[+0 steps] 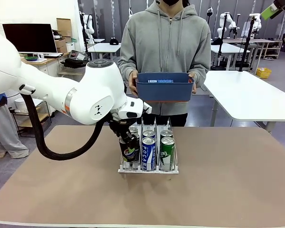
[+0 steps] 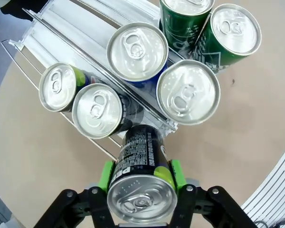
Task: Fill the beverage cans into the dispenser.
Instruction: Place the picked Pepsi coke in the line of the Automatic Can Dispenser with the same cans.
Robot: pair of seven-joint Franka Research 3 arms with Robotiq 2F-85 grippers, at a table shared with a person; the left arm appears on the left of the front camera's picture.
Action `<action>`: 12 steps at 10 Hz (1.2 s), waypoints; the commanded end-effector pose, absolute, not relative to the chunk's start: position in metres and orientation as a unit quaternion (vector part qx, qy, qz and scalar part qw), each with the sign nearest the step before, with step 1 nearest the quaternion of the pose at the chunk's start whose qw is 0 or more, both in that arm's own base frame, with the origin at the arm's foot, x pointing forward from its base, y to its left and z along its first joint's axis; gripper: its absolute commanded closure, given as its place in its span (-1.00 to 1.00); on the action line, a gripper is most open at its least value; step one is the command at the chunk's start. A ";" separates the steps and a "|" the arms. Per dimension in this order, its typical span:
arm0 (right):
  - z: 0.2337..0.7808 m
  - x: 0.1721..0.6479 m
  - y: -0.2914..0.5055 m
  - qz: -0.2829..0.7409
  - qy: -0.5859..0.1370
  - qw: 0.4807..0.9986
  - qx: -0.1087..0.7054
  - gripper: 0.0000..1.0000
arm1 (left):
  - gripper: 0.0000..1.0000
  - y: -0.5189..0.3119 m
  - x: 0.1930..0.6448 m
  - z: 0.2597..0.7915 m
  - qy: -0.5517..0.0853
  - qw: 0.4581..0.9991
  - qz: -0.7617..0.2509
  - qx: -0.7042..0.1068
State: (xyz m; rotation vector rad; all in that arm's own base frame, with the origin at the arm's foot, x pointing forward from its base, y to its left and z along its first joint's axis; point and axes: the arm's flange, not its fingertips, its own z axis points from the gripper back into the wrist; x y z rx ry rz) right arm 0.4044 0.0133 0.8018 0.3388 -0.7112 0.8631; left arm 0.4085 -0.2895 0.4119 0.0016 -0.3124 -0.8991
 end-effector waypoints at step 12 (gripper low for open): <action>0.801 0.403 0.013 0.406 -0.335 0.835 0.161 -1.00 | -0.15 -0.302 0.433 0.389 -0.097 0.889 -0.447 -0.008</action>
